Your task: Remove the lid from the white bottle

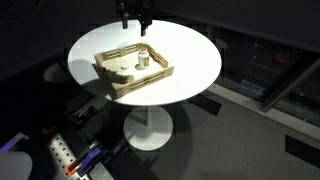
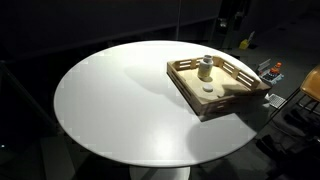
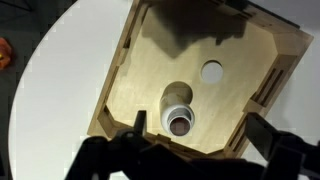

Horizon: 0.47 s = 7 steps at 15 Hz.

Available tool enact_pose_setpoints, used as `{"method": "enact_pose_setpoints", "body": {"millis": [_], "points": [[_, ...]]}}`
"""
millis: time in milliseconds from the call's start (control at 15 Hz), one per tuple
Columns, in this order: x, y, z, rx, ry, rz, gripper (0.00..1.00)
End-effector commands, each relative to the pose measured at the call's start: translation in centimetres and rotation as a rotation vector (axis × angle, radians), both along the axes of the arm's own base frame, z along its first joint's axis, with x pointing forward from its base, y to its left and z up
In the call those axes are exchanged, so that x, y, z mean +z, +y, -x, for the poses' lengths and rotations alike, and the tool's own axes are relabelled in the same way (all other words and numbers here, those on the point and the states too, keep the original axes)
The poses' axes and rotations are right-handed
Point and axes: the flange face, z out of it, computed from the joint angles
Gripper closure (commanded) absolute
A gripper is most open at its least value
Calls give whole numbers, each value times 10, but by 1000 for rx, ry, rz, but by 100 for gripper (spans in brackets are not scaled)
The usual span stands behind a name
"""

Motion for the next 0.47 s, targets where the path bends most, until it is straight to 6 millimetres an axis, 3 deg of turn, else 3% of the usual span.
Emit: {"method": "enact_pose_setpoints", "body": {"millis": [0,400], "points": [[26,-7,1,-81,-57,19,0],[27,-9,-1,-78,-55,6,0]]}}
